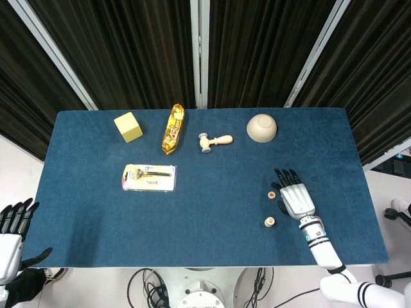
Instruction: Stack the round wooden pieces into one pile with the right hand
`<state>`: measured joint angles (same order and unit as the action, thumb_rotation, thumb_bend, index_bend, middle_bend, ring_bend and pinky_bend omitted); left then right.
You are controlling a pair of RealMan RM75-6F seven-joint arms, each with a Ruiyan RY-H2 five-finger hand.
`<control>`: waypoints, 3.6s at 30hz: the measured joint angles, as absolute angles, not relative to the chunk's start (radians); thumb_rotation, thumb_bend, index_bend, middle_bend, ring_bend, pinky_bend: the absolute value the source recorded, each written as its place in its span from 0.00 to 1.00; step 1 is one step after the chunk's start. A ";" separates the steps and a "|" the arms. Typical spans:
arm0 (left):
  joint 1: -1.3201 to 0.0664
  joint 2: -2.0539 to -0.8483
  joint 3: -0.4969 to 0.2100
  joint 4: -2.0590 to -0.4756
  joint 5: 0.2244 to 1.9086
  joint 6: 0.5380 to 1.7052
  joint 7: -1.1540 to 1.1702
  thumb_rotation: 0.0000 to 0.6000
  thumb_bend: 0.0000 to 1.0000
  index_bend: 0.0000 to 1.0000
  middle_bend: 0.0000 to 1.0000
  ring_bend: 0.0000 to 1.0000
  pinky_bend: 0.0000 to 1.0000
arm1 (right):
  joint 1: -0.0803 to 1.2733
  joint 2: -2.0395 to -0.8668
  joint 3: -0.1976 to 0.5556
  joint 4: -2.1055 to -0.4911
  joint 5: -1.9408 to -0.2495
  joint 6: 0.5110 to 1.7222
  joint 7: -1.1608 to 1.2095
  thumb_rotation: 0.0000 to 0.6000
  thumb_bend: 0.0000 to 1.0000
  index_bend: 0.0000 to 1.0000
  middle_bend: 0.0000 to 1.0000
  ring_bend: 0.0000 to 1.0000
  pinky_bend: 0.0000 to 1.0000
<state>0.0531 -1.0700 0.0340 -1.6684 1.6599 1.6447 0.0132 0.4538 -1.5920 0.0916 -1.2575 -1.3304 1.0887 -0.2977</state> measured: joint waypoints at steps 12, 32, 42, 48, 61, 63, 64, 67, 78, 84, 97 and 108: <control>0.052 -1.071 0.033 -1.669 1.657 1.642 0.017 1.00 0.09 0.03 0.00 0.00 0.00 | 0.471 -1.622 0.100 -1.230 -1.329 1.080 -0.292 1.00 0.33 0.37 0.02 0.00 0.00; 0.049 -1.072 0.032 -1.667 1.652 1.637 0.013 1.00 0.09 0.03 0.00 0.00 0.00 | 0.474 -1.637 0.100 -1.209 -1.321 1.082 -0.297 1.00 0.35 0.47 0.04 0.00 0.00; 0.050 -1.071 0.034 -1.668 1.656 1.641 0.017 1.00 0.09 0.03 0.00 0.00 0.00 | 0.464 -1.554 0.095 -1.319 -1.358 1.115 -0.269 1.00 0.33 0.48 0.04 0.00 0.00; 0.048 -1.074 0.036 -1.673 1.659 1.636 0.032 1.00 0.10 0.03 0.00 0.00 0.00 | 0.442 -1.427 0.061 -1.479 -1.406 1.138 -0.265 1.00 0.33 0.48 0.05 0.00 0.00; 0.045 -1.076 0.043 -1.678 1.669 1.628 0.044 1.00 0.10 0.03 0.00 0.00 0.00 | 0.369 -1.345 -0.049 -1.612 -1.538 1.211 -0.307 1.00 0.33 0.48 0.06 0.00 0.00; 0.046 -1.076 0.042 -1.677 1.669 1.631 0.043 1.00 0.10 0.03 0.00 0.00 0.00 | 0.369 -1.355 -0.049 -1.605 -1.540 1.208 -0.319 1.00 0.33 0.48 0.06 0.00 0.00; 0.046 -1.076 0.042 -1.677 1.668 1.632 0.041 1.00 0.10 0.03 0.00 0.00 0.00 | 0.369 -1.360 -0.048 -1.602 -1.540 1.207 -0.325 1.00 0.33 0.48 0.06 0.00 0.00; 0.047 -1.073 0.042 -1.675 1.668 1.634 0.033 1.00 0.10 0.03 0.00 0.00 0.00 | 0.368 -1.372 -0.044 -1.595 -1.536 1.203 -0.344 1.00 0.33 0.48 0.06 0.00 0.00; 0.048 -1.071 0.042 -1.674 1.669 1.638 0.025 1.00 0.09 0.03 0.00 0.00 0.00 | 0.367 -1.397 -0.040 -1.577 -1.533 1.186 -0.356 1.00 0.33 0.48 0.05 0.00 0.00; 0.048 -1.071 0.043 -1.676 1.672 1.639 0.027 1.00 0.09 0.03 0.00 0.00 0.00 | 0.366 -1.400 -0.039 -1.577 -1.531 1.182 -0.363 1.00 0.33 0.48 0.05 0.00 0.00; 0.050 -1.068 0.044 -1.675 1.675 1.644 0.019 1.00 0.09 0.03 0.00 0.00 0.00 | 0.366 -1.407 -0.037 -1.577 -1.529 1.170 -0.365 1.00 0.33 0.41 0.04 0.00 0.00; 0.051 -1.067 0.044 -1.676 1.678 1.649 0.017 1.00 0.09 0.03 0.00 0.00 0.00 | 0.363 -1.399 -0.039 -1.587 -1.532 1.169 -0.364 1.00 0.33 0.37 0.04 0.00 0.00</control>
